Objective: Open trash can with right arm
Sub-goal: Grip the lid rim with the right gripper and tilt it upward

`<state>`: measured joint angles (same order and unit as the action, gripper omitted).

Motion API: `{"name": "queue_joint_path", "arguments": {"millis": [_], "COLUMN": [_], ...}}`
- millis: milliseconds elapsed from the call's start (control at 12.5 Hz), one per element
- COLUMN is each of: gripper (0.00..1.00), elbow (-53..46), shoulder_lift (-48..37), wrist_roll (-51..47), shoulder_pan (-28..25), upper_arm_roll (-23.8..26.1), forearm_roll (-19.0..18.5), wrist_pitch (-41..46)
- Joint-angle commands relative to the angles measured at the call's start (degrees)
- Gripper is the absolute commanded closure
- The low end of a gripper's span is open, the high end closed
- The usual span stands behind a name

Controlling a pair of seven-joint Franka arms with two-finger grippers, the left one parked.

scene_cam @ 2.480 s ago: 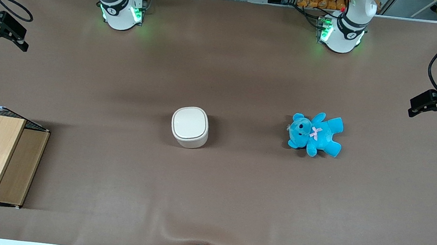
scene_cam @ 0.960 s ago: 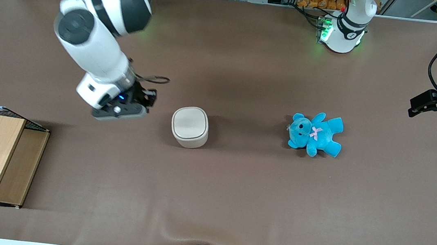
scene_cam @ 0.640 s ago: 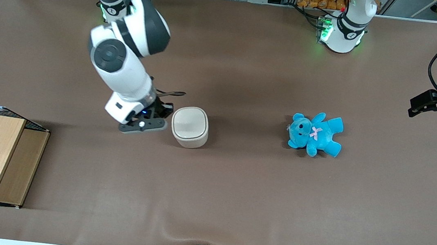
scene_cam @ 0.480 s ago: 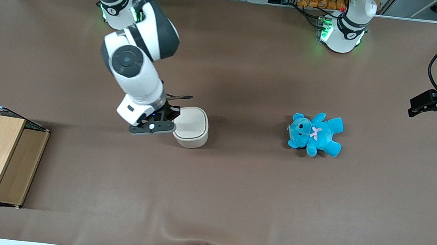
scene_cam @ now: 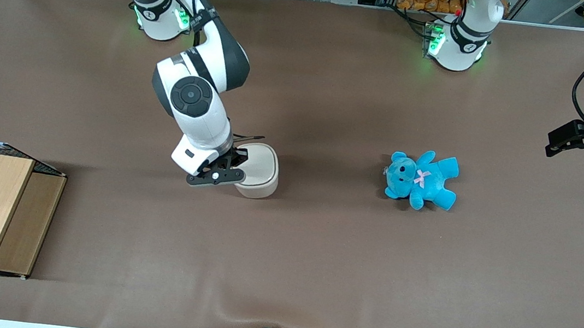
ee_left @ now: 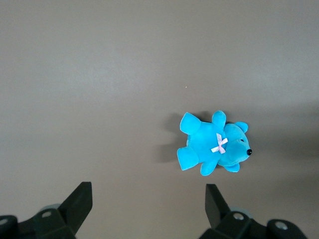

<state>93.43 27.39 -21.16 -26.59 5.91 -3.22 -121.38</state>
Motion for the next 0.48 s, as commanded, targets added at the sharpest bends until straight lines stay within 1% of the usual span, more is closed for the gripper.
{"name": "queue_joint_path", "arguments": {"millis": [0, 400], "gripper": [1.00, 1.00], "elbow": [-0.5, -0.5], "shoulder_lift": [1.4, 3.2], "wrist_roll": [-1.3, -1.3], "shoulder_pan": [-0.8, -1.4], "upper_arm_roll": [0.0, 0.0], "forearm_roll": [-1.0, -1.1], "wrist_pitch": [-1.3, -1.6]}}
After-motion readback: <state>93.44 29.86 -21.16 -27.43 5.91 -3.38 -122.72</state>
